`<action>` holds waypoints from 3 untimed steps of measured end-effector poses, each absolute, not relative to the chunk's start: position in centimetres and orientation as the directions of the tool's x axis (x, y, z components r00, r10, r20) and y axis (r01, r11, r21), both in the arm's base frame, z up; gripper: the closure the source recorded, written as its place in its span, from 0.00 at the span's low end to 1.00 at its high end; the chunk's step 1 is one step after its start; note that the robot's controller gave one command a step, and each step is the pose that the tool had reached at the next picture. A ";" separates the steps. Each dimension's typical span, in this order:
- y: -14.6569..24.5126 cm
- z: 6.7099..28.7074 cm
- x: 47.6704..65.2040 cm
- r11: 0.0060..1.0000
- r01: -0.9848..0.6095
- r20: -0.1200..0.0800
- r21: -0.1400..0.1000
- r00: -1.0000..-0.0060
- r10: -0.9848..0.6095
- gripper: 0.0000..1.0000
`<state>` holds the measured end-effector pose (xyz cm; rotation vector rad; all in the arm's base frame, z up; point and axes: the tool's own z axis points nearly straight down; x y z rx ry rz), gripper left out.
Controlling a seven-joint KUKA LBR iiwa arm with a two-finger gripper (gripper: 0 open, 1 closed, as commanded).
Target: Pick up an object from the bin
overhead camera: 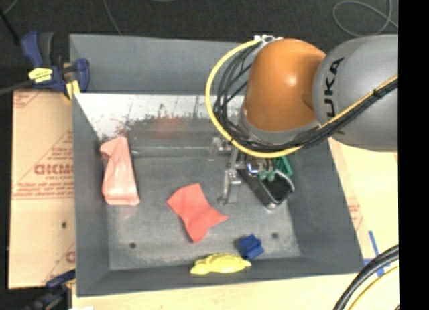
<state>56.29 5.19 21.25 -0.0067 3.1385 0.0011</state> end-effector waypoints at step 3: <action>5.2 13.0 53.6 0.999 0.050 -0.004 0.001 -0.999 0.050 0.00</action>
Offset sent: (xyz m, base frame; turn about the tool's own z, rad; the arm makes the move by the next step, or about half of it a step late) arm -0.0434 -0.0015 -0.0899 0.0590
